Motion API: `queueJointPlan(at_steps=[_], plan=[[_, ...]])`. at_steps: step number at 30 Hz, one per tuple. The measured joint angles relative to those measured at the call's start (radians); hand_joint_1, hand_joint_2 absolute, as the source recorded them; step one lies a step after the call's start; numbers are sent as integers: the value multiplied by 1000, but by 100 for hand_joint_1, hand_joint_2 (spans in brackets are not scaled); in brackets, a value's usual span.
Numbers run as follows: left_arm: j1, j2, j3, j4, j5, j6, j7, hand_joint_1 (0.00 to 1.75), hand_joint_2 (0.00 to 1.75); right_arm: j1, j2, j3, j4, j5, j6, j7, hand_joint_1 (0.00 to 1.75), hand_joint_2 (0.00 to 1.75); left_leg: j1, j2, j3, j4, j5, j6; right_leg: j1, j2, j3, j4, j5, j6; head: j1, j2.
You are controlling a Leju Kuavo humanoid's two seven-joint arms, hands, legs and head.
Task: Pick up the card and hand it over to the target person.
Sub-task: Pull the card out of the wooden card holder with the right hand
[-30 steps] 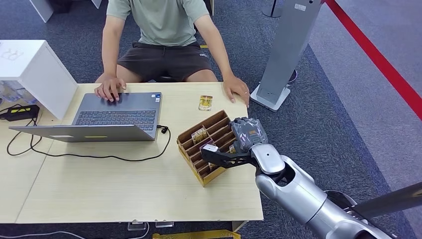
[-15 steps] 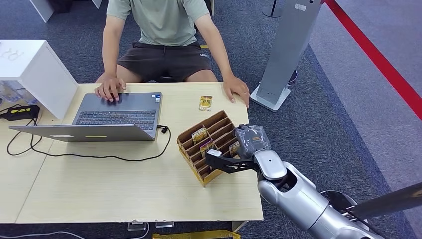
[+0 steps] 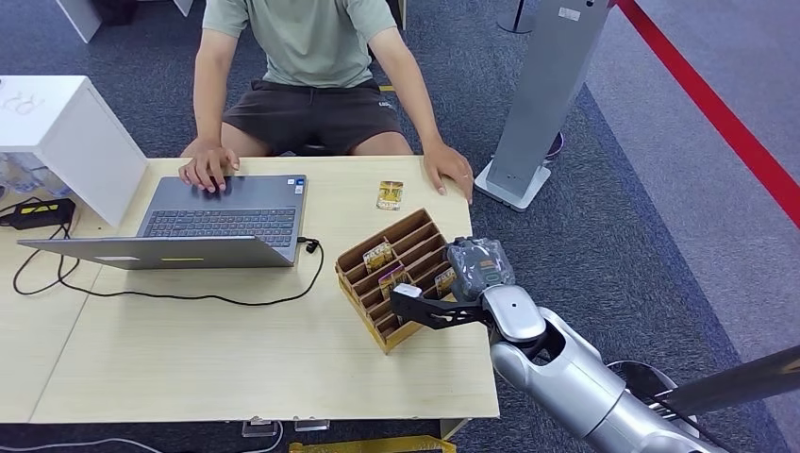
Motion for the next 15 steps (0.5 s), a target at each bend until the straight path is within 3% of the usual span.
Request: queueJointPlan(at_steps=[15], plan=[[2, 0, 15, 0, 15, 2, -2, 0, 0, -15, 21, 38, 42, -10, -3, -21, 81, 175, 0, 1, 0, 0, 0, 0, 0, 1, 0, 0, 0, 0, 0, 0]])
